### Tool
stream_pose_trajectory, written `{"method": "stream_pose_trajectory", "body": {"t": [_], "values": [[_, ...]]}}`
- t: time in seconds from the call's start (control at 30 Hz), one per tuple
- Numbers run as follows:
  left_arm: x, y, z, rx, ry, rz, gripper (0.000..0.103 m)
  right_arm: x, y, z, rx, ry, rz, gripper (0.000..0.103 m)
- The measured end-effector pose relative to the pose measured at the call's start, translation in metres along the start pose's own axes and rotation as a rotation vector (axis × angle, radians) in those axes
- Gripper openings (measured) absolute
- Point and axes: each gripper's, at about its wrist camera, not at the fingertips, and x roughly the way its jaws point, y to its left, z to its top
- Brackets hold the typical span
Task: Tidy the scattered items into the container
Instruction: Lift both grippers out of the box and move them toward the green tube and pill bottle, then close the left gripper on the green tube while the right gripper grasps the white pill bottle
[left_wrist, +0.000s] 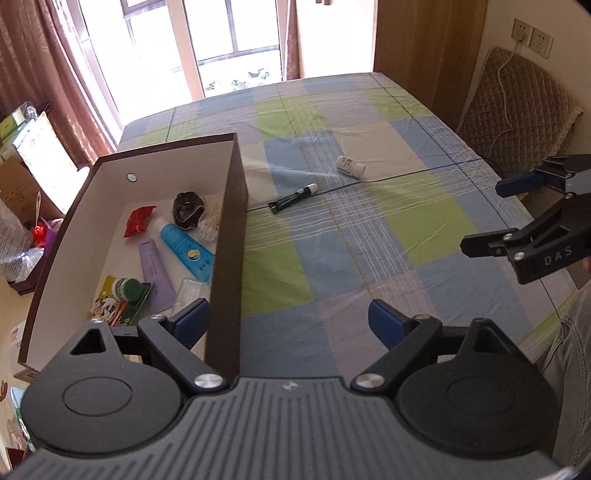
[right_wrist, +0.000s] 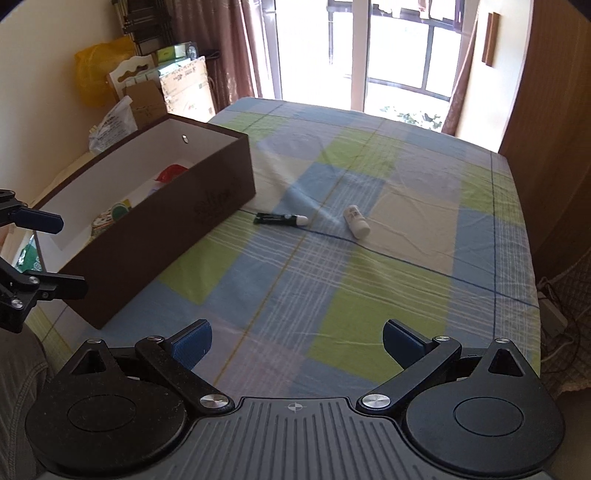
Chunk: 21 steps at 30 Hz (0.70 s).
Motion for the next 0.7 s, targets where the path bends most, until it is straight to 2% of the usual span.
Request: {"method": "stream_pose_trajectory", "body": {"t": [0.33,0.47,0.57,0.7], "values": [[0.055,-0.025,0.02,0.073,-0.014,-0.065,0.088,0.033,-0.048,-0.024,0.109,0.036,-0.094,0.103],[0.082,-0.032,0.029,0.129,-0.013,-0.055,0.083,0.049,-0.068,-0.032,0.179,0.03,-0.123,0.103],[0.104,-0.034,0.039,0.17,0.01,-0.049,0.075,0.058,-0.083,-0.035,0.229,0.025,-0.15,0.103],[0.133,-0.031,0.056,0.21,0.032,-0.057,0.073,0.065,-0.108,-0.036,0.328,0.016,-0.164,0.103]]}}
